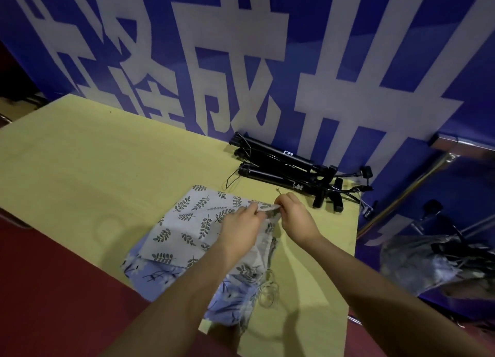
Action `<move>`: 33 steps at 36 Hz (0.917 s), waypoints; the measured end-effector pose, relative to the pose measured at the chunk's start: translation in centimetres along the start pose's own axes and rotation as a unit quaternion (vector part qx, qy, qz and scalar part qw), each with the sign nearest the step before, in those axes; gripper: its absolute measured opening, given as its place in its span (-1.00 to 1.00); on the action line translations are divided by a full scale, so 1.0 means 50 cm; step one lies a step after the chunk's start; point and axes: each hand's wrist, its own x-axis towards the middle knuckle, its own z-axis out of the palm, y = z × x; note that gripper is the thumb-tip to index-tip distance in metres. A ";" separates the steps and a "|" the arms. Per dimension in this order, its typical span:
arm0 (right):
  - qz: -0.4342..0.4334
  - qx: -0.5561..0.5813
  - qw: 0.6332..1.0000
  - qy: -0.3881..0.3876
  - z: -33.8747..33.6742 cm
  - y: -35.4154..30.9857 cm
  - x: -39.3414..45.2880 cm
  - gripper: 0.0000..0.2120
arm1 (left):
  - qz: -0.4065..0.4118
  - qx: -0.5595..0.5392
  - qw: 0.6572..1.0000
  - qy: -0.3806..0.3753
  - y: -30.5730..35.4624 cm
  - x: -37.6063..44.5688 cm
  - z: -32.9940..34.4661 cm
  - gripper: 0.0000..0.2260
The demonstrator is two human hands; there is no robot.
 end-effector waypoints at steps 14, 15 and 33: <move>0.066 0.063 0.990 -0.104 0.023 0.046 0.037 -0.81 | -0.171 -0.040 0.980 -0.096 -0.017 0.036 0.000 -0.59; 0.086 0.060 0.991 -0.083 0.027 0.057 0.040 -0.78 | -0.186 -0.049 0.977 -0.094 -0.020 0.038 0.001 -0.60; 0.017 -0.087 0.981 -0.170 0.106 0.129 0.125 -0.80 | -0.233 -0.170 0.957 -0.038 -0.031 0.099 0.035 -0.57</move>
